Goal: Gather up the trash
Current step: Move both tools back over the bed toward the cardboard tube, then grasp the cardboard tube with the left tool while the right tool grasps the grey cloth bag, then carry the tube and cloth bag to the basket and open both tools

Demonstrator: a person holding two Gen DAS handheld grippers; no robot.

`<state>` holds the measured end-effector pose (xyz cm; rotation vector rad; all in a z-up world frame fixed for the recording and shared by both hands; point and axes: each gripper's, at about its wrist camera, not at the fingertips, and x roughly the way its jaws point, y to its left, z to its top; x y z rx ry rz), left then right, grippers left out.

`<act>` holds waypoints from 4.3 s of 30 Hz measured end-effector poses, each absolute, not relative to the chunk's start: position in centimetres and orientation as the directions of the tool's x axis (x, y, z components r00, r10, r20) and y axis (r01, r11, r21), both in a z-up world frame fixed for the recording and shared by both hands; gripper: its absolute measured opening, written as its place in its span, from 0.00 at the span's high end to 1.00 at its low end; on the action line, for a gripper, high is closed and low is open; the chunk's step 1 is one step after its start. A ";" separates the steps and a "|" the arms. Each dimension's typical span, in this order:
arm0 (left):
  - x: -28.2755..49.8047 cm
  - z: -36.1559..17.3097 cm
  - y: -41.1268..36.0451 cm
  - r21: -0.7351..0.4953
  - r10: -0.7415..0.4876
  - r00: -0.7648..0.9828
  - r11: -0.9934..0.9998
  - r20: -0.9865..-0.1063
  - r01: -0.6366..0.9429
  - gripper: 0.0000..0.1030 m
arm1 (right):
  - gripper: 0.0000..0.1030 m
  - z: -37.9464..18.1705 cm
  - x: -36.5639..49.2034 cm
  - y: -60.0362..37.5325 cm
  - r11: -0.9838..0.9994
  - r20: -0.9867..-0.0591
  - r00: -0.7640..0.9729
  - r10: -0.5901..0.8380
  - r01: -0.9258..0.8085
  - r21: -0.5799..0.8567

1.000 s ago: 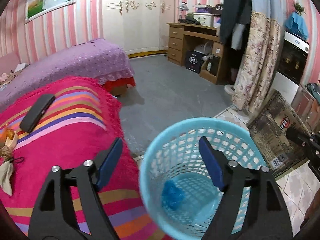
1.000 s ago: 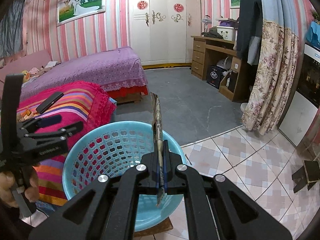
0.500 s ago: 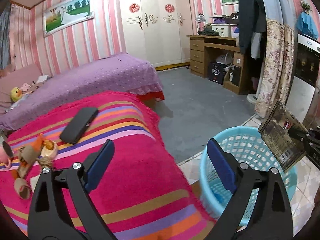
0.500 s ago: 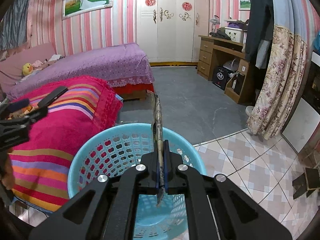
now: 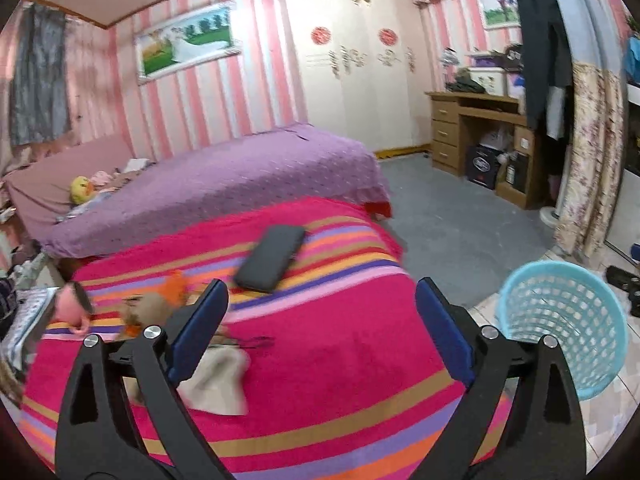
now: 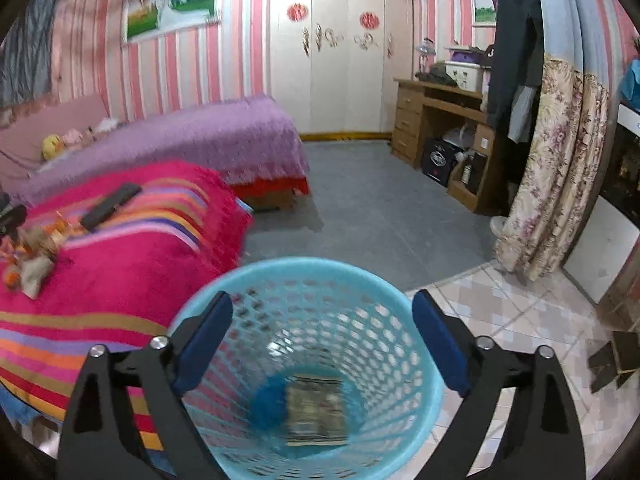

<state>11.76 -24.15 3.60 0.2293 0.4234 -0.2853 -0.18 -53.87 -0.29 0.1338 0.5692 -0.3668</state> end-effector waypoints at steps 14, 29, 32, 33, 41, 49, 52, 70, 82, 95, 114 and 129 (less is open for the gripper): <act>9.2 7.4 -6.4 0.164 -0.023 0.933 0.983 -0.360 0.087 0.05 | 0.10 -0.3 1.4 -42.8 0.976 -0.506 0.852 -0.134 0.203 0.084; 9.2 4.0 2.2 0.154 0.084 0.917 0.988 -0.389 -0.025 0.05 | 0.10 -4.5 7.4 -29.8 0.979 -0.491 0.863 0.120 -0.020 0.205; 10.2 2.8 4.0 0.123 0.097 0.905 0.991 -0.414 -0.050 0.05 | 0.10 -4.2 9.2 -27.5 0.986 -0.503 0.856 0.123 -0.047 0.160; 10.5 2.5 4.5 0.107 0.095 0.900 0.993 -0.425 -0.055 0.05 | 0.10 -4.2 9.7 -26.9 0.988 -0.511 0.851 0.120 -0.052 0.144; 14.3 -0.7 4.2 0.074 0.062 0.866 0.997 -0.497 -0.029 0.05 | 0.10 -3.4 12.2 -23.2 0.992 -0.555 0.828 0.081 -0.123 -0.038; 16.5 -3.7 0.5 0.039 -0.041 0.830 0.996 -0.556 0.075 0.05 | 0.10 -2.3 14.6 -23.7 0.986 -0.606 0.791 0.085 -0.153 -0.062; 17.2 -5.1 -0.3 0.043 -0.052 0.817 0.995 -0.575 0.093 0.05 | 0.10 -2.4 14.9 -24.3 0.991 -0.611 0.788 0.076 -0.129 -0.043; 17.2 -4.5 -1.1 0.028 -0.153 0.798 0.978 -0.583 0.208 0.47 | 0.10 -4.1 15.4 -23.4 0.997 -0.588 0.806 0.073 -0.061 0.039; 16.2 -2.5 7.3 0.045 0.041 0.841 0.999 -0.540 -0.019 0.47 | 0.10 -5.3 17.7 -17.3 0.992 -0.637 0.761 0.121 -0.119 0.046; 16.6 -3.1 7.0 0.064 0.083 0.826 0.996 -0.558 -0.056 0.47 | 0.66 -7.4 19.2 -16.3 0.978 -0.704 0.683 0.196 -0.188 0.090; 15.2 -1.9 2.7 0.041 0.059 0.837 0.998 -0.544 -0.043 0.47 | 0.77 -2.6 14.1 -22.3 0.978 -0.606 0.769 0.201 -0.198 0.072; 13.8 0.7 -6.2 0.008 -0.078 0.856 0.995 -0.512 0.095 0.47 | 0.77 1.8 7.4 -31.9 0.997 -0.511 0.857 0.068 -0.073 0.011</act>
